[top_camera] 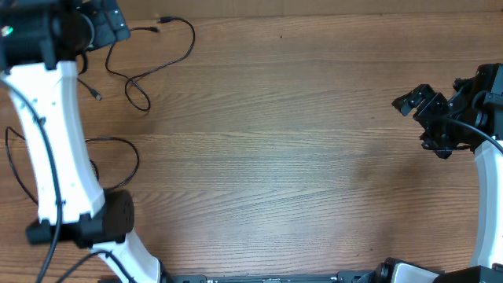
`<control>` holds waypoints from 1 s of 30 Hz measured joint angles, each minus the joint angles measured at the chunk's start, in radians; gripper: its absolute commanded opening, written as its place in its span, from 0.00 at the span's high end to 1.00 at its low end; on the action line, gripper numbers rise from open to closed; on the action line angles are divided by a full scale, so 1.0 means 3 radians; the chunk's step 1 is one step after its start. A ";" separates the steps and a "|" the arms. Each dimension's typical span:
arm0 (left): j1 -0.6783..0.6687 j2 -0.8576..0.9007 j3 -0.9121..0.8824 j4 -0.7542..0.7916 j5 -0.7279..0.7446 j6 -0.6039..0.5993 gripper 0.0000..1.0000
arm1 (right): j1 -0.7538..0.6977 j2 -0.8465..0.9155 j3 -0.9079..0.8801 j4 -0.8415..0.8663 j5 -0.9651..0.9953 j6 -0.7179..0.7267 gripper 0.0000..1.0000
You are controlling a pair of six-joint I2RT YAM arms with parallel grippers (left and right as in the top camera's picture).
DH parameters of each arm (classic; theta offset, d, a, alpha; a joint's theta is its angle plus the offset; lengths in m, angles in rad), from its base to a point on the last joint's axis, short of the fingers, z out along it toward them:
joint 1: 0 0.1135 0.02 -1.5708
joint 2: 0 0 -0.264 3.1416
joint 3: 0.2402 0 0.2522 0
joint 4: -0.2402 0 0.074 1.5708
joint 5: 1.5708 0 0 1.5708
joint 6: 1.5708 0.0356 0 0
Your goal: Untangle cables
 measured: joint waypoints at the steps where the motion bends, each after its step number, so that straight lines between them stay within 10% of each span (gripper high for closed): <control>1: 0.0011 -0.0052 0.0000 -0.0024 0.0011 0.0008 0.00 | 0.0000 0.0000 0.0000 -0.0003 0.0001 0.0003 0.00; 14: 0.0181 -0.1653 -0.0398 -0.0282 -0.0019 0.0207 0.00 | 0.0001 0.0000 0.0000 -0.0003 0.0000 0.0003 0.00; 24: 0.0181 -0.3829 -0.3883 0.1308 0.0123 0.0088 0.00 | 0.0000 0.0000 -0.0001 -0.0005 -0.0001 0.0003 0.00; 30: 0.0181 -0.4489 -0.4899 0.1436 0.0601 -0.0139 0.01 | 0.0001 0.0000 -0.0001 -0.0004 0.0001 0.0001 0.00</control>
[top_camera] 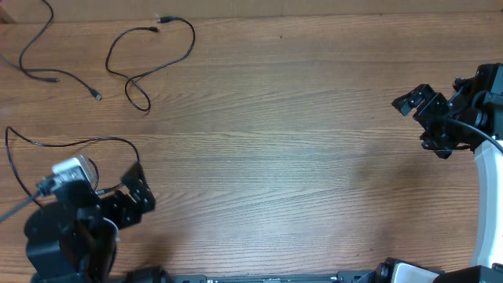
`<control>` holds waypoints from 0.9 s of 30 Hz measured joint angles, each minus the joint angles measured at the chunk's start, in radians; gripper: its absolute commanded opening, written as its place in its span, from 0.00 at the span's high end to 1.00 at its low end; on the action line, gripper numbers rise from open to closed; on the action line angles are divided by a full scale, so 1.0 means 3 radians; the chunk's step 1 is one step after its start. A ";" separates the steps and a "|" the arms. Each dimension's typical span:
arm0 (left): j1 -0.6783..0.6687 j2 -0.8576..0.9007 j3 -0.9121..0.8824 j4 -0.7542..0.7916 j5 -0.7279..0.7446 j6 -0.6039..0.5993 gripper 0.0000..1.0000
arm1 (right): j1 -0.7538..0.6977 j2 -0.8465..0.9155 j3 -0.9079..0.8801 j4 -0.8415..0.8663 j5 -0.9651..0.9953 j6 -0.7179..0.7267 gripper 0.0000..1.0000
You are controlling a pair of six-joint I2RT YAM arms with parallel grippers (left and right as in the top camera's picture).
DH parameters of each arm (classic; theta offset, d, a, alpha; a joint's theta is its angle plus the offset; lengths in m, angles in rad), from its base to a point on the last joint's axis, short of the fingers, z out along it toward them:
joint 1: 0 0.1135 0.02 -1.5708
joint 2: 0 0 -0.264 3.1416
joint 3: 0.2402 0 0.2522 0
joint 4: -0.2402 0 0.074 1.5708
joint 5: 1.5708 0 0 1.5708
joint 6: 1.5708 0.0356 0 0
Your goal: Untangle cables
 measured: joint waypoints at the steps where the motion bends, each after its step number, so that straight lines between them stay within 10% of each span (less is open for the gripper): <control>1: 0.0000 -0.0032 -0.0028 -0.0017 0.0064 -0.0061 0.00 | 0.0000 0.0000 0.0000 0.0000 0.0000 0.0000 0.00; 15: -0.0009 -0.0151 -0.0066 -0.0296 0.0310 -0.0408 0.00 | 0.0000 0.0000 0.0000 0.0000 0.0001 0.0001 0.00; 27: -0.0374 -0.1362 -0.1264 0.0884 0.0079 0.0053 0.00 | -0.0001 0.0000 0.0000 -0.0001 0.0000 0.0000 0.00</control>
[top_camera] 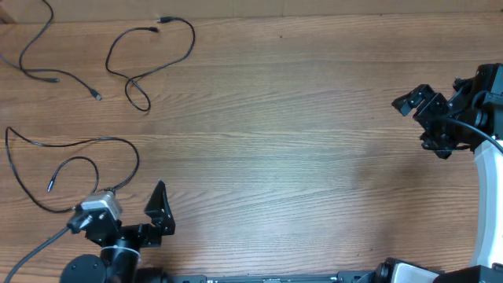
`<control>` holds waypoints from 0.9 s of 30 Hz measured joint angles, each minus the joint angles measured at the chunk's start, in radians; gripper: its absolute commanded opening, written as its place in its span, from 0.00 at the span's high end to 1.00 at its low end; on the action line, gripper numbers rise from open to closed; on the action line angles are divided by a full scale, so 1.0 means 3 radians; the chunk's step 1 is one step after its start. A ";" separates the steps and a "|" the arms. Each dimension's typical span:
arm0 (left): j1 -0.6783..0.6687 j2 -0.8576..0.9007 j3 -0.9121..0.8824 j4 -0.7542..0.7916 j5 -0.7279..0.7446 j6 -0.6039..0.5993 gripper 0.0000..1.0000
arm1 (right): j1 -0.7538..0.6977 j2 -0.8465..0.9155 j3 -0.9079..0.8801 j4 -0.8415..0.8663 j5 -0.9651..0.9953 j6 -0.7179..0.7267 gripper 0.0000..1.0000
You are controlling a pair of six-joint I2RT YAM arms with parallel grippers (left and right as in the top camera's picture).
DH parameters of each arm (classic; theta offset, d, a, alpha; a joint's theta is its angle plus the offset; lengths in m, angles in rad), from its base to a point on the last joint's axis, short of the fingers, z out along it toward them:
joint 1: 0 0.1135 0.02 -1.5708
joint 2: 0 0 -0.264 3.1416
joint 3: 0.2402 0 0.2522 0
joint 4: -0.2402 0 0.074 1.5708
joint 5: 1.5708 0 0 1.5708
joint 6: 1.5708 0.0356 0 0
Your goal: Untangle cables
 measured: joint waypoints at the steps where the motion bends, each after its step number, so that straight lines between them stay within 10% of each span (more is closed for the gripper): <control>1: 0.0000 -0.0070 -0.0117 0.0086 0.0000 0.0036 0.00 | 0.0001 0.0000 0.0000 0.0001 0.0000 0.0003 0.00; 27: -0.0050 -0.0449 -0.1516 0.1652 0.0010 0.0203 0.00 | 0.0001 0.0000 0.0000 0.0001 0.0001 0.0000 0.00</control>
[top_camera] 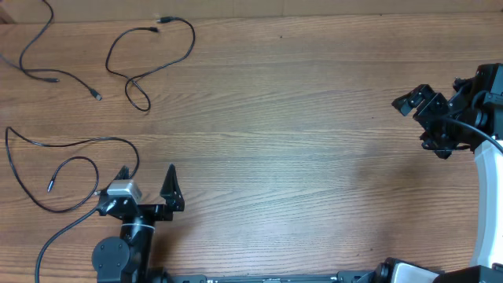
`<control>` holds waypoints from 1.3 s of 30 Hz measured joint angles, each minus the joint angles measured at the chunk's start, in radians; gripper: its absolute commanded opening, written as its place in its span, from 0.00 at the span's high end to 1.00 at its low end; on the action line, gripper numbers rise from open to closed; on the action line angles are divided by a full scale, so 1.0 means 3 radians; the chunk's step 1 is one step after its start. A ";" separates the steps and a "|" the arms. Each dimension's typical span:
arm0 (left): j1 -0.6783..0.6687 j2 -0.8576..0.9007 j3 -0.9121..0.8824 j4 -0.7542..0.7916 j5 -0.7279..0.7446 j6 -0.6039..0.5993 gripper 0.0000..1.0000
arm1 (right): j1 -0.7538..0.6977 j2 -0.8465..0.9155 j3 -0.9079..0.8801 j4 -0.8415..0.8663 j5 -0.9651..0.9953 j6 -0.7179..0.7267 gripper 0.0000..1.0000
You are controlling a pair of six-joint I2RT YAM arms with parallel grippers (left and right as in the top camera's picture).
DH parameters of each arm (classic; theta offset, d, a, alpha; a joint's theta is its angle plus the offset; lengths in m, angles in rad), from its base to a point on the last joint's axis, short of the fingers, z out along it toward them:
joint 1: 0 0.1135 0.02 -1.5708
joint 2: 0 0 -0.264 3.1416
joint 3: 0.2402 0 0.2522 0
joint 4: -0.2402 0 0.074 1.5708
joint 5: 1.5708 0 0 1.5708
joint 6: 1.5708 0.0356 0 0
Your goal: Untangle cables
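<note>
Three thin black cables lie apart on the left of the wooden table. One (pixel 31 55) curls in the far left corner, and a second (pixel 157 59) loops beside it. The third (pixel 78 145) arcs nearer the front, its plug end (pixel 49 189) turned inward. My left gripper (pixel 148 182) hovers low by the front edge, just right of that third cable. It is open with nothing between its fingers. My right gripper (pixel 415 122) sits far off at the right edge, open and empty.
The table's far edge (pixel 314 14) runs along the top of the view. My left arm's base (pixel 110 255) stands at the front left, and the right arm's white link (pixel 487 204) runs down the right side.
My left gripper has shifted slightly right and away from the front edge, still open. The cables and the right arm have not moved.
My left arm first reached out over the far left corner and covered the cable there. A second later it was back by the nearer cable, with the corner cable lying uncovered. It then sat at the front edge, where it stays now. The right arm stayed still throughout.
</note>
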 measured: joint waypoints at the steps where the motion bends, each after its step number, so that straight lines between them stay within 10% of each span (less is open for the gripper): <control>1: 0.0000 -0.0003 -0.0064 0.0080 0.0000 0.0003 0.00 | -0.0001 0.0000 0.0000 0.0003 -0.0001 0.0000 0.00; 8: 0.0000 -0.0005 -0.0646 0.0729 0.0022 0.0013 0.00 | 0.0000 0.0000 0.0000 0.0001 -0.0001 0.0000 0.00; 39: -0.0156 -0.0005 -0.0777 0.0749 -0.0028 0.0514 0.00 | -0.0001 0.0000 0.0000 0.0001 -0.0001 0.0001 0.00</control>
